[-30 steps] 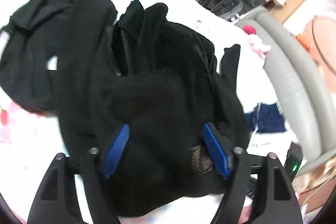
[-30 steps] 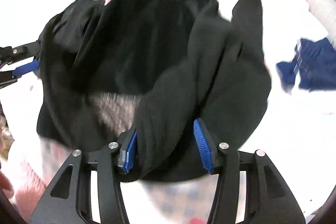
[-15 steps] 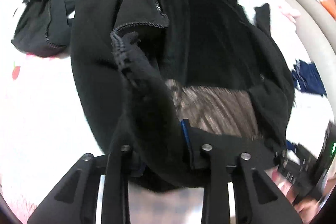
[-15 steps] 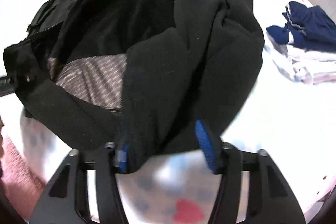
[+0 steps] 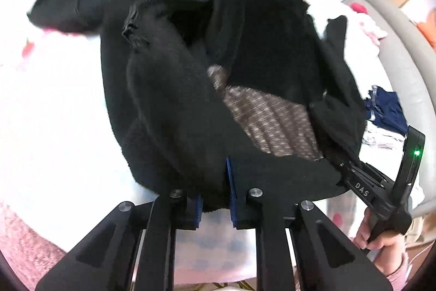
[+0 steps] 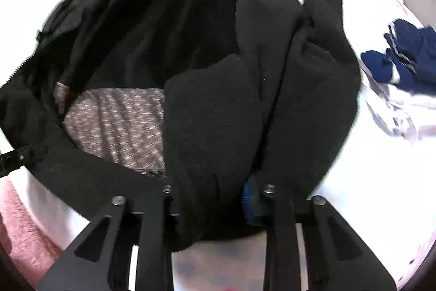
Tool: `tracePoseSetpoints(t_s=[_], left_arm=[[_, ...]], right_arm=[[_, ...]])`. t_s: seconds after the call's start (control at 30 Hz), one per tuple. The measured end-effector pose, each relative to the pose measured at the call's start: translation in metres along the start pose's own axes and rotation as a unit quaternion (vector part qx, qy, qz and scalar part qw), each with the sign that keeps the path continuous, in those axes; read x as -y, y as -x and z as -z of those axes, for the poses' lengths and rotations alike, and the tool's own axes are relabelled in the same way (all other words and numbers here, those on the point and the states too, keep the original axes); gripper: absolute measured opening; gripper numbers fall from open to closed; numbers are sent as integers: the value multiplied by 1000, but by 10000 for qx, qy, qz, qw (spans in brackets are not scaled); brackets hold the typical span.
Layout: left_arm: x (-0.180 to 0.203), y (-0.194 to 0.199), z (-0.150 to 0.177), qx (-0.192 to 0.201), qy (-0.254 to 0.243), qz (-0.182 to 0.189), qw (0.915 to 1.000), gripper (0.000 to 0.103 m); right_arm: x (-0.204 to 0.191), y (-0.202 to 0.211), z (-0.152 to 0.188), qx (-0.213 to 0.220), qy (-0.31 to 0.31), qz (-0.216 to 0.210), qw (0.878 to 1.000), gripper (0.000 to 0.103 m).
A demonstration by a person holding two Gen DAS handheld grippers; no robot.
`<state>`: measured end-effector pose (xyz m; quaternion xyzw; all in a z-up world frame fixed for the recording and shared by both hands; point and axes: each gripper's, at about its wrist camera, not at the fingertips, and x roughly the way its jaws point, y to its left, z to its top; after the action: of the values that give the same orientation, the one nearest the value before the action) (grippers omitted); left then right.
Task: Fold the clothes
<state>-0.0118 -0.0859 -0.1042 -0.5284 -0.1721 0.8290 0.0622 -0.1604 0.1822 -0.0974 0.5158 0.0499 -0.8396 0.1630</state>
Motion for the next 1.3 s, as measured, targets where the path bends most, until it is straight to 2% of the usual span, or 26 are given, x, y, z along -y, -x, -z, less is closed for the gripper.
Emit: tracePoseSetpoints(t_s=[0.1,0.23,0.27,0.33,0.43,0.53,0.6,0.67,0.7,0.8,0.93,1.0,1.1,1.17,1.23,1.3], left_arm=[[7,25,1,252,-297,-34,9992,14],[5,74,0,504,-466,213,9974,13],[-3,76,2,338,-205,316,9987,13],[-24,76,15,-120,102,374,9992,13],[-43,41,47,-800,317,96,9962,13],[-57,14,65,-1290,517,84,9903,17],[-62,16,62,-1322,594,191,9893,25],[-58,29,55,-1353,417,264,9896,37],[-56,35,51,-1355,308,284,9899,40],[-48,67,43,-1097,34,447,9930,40],[-44,116,32,-115,-246,115,9996,40],[-45,138,24,382,-293,-8,9988,40],[-56,153,3,998,-123,79,9949,46],[-66,142,-8,1107,-1,315,9934,47],[-67,112,-22,825,123,553,9950,50],[-67,81,-27,416,160,792,9959,50]], right_arm=[[-1,48,8,258,-14,-319,9992,16],[-18,110,11,775,162,-477,9957,15],[-19,121,16,854,128,-517,9949,15],[-17,118,27,781,-18,-503,9957,15],[-16,73,63,105,-293,-450,9985,15],[-15,53,85,-307,-490,-471,9972,15],[-18,58,87,-294,-386,-457,9978,19],[-16,73,81,-124,-187,-330,9992,23],[-14,81,78,-32,-131,-251,9996,24],[-16,109,65,280,-56,-13,9996,27],[-22,139,50,639,139,167,9977,29],[-27,151,38,815,178,155,9964,33],[-36,155,25,990,165,128,9949,36],[-37,151,23,1012,140,67,9947,51],[-35,146,26,980,108,-15,9951,54],[-41,119,33,782,56,-38,9969,54]])
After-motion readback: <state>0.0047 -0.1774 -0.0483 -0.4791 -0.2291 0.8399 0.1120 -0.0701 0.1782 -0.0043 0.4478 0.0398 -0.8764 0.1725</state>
